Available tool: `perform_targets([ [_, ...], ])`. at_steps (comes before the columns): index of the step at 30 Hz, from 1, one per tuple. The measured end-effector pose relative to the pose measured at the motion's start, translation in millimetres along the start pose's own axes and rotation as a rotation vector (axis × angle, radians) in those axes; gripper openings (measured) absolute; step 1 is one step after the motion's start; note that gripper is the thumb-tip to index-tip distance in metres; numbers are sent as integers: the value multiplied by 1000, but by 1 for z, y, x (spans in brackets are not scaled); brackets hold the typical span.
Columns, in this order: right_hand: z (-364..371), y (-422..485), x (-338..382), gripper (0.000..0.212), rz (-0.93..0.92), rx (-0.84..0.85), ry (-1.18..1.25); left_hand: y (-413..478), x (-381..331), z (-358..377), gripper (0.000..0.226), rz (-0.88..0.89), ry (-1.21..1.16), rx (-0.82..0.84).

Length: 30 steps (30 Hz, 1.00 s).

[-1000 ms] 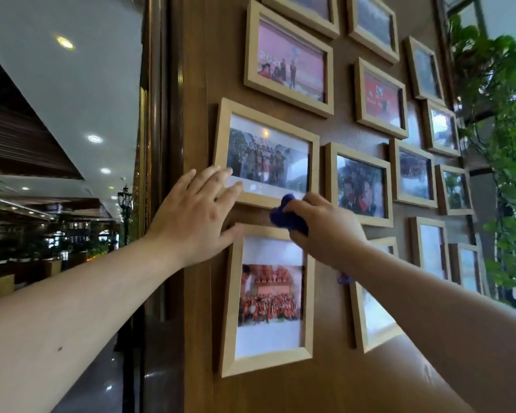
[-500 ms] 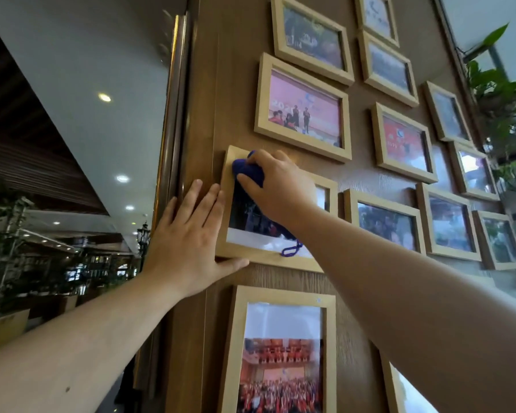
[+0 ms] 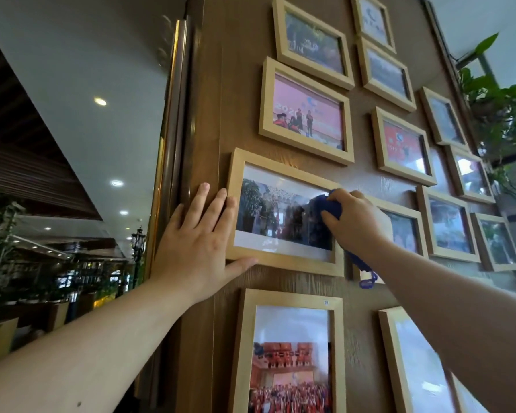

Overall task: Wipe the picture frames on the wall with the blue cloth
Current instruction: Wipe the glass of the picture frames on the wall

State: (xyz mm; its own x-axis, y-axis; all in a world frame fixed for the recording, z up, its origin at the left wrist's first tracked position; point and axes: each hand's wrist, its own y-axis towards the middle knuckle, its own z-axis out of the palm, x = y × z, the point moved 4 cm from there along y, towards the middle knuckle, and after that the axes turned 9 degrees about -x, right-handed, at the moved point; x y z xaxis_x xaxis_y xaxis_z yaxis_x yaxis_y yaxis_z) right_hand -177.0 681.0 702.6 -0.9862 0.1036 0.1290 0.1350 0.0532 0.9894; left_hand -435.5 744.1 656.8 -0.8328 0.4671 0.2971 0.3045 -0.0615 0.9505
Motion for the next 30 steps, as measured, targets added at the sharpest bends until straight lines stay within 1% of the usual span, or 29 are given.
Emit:
perform_targets([
  [2, -1, -2, 25, 30, -41, 15, 94, 0, 0, -2, 99, 4, -1, 1],
  [4, -1, -8, 62, 31, -167, 33, 207, 1, -1, -2, 99, 10, 7, -2],
  [6, -2, -16, 99, 34, -308, 35, 235, 1, 0, -1, 99, 7, 9, -9],
  [8, -2, -18, 114, 36, -362, 24, 217, 0, 0, -1, 97, 7, 10, -16],
  [11, -2, -18, 88, 36, -357, 19, 100, 0, 0, -1, 98, 20, 15, -17],
  [14, -3, -21, 38, 35, -229, 58, -74, 0, 1, 0, 100, 6, 16, -14],
  [15, -5, -23, 27, 34, -197, 75, -104, 0, 1, 1, 100, 2, 19, -14],
  [17, -7, -31, 23, 33, -196, 99, -119, -1, 0, 1, 101, 0, 19, -15],
  [19, -10, -38, 43, 33, -270, 126, -47, -1, 1, 1, 100, 0, 20, -22],
  [21, -10, -45, 76, 33, -389, 159, 38, -1, 1, 0, 100, 5, 24, -26],
  [24, -10, -52, 116, 34, -515, 153, 104, -1, 0, -1, 100, 4, 10, -25],
  [27, -10, -54, 115, 34, -556, 139, 116, -1, 0, -2, 102, 5, 21, -16],
  [30, -9, -55, 89, 36, -588, 155, 69, -1, 0, -1, 103, 7, 46, -8],
])
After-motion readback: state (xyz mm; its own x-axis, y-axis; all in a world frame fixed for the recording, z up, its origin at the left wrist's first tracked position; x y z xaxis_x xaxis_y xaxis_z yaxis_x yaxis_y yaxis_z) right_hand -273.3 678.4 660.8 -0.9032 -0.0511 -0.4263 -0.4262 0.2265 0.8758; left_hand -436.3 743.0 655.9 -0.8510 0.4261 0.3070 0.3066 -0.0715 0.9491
